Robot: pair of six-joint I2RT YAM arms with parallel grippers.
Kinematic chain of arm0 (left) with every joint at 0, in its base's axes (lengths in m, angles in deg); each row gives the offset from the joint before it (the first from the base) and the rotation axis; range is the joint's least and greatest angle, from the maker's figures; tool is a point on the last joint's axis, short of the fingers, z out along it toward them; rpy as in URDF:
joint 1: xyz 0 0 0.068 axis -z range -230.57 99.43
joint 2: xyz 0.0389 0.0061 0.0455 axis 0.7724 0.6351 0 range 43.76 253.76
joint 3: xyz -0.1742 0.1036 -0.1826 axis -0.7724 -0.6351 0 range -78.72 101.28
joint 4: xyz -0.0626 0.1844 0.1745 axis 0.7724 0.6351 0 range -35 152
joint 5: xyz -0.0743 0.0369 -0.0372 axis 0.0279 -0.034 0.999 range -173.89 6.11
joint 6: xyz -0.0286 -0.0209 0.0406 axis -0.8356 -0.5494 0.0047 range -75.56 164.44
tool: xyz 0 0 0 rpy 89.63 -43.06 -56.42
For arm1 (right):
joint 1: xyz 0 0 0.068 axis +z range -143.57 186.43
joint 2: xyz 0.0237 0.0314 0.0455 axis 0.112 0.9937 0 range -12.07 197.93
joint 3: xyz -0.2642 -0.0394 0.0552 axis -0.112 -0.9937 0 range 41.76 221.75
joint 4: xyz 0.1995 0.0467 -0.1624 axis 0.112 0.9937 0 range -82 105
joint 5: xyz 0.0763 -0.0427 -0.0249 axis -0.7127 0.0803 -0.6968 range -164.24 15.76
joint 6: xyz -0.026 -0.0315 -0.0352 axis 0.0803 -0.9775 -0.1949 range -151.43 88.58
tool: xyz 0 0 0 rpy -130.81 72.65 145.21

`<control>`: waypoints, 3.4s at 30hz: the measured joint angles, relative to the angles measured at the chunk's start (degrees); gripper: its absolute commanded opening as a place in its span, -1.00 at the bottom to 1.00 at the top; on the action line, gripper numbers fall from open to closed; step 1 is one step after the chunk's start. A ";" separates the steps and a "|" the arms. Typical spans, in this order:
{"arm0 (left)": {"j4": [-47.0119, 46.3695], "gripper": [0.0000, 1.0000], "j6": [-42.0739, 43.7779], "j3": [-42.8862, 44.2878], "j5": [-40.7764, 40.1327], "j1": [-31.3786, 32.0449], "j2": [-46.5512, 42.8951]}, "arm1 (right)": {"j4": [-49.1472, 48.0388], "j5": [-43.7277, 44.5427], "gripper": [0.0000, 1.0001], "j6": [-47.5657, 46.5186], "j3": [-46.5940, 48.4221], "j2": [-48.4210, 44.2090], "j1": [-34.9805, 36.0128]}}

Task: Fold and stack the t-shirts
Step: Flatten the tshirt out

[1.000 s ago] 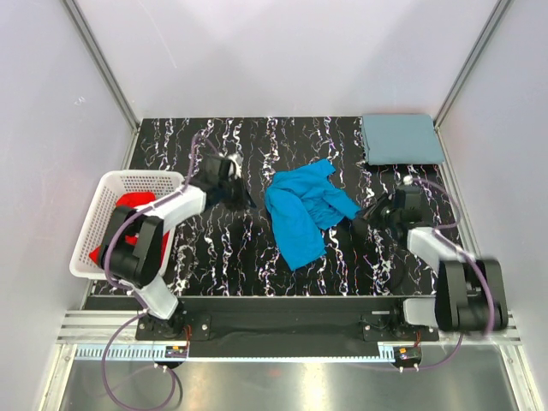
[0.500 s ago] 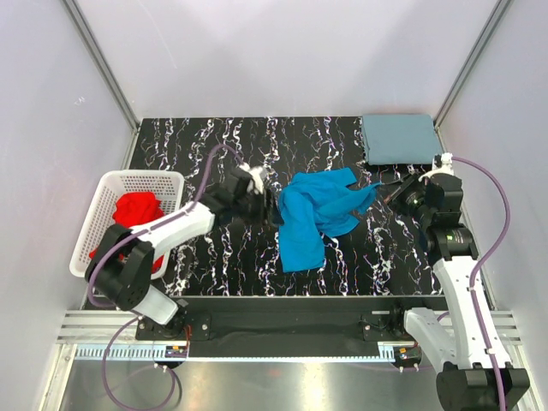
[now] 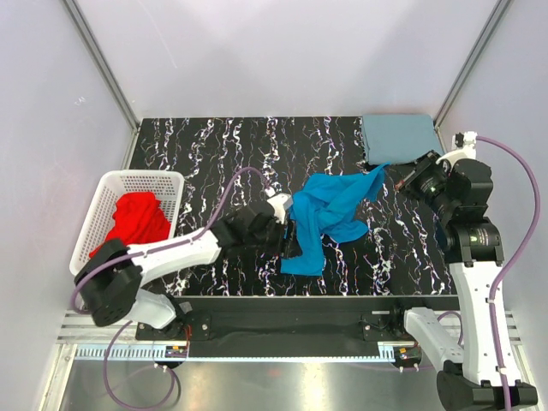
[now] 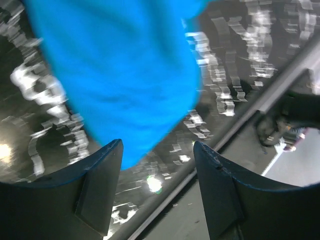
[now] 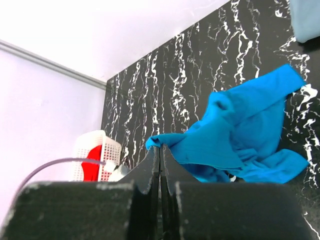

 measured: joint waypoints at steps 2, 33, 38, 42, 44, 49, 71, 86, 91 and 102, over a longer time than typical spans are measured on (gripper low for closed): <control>-1.29 0.26 0.76 0.15 -2.69 3.48 -2.40 | 0.42 -0.50 -1.00 0.00 0.37 -0.11 0.00; 13.84 -1.00 -0.22 6.05 -30.62 4.48 -10.23 | 10.34 -0.24 -1.00 -1.36 8.13 0.85 0.02; 18.58 -1.00 1.55 10.56 -28.00 -8.48 -25.99 | 14.27 2.75 -1.00 -4.22 18.51 3.54 0.02; 20.98 -1.00 2.86 13.97 -23.91 -15.41 -25.33 | 16.94 5.73 -1.00 -6.58 22.29 4.02 0.07; 22.12 -1.00 3.48 14.12 -20.44 -19.12 -22.18 | 18.38 6.60 -1.00 -7.52 22.38 3.82 0.07; 22.69 -0.85 5.14 14.16 -12.28 -24.30 -8.98 | 20.96 6.64 -1.00 -9.14 20.65 4.24 0.07; 4.90 0.33 15.63 14.67 4.24 -15.85 -12.46 | 13.20 -10.82 -1.00 -9.86 6.08 8.50 0.13; -5.16 0.47 25.59 34.07 17.44 -2.93 9.16 | 11.93 -21.64 -1.00 -11.87 5.05 8.48 0.20; -7.06 0.45 28.26 36.50 17.66 0.31 10.05 | 13.05 -21.33 -1.00 -12.04 4.79 8.46 0.20; -7.69 0.32 31.67 39.82 17.38 2.75 15.28 | 13.27 -21.35 -1.00 -11.76 3.58 8.44 0.22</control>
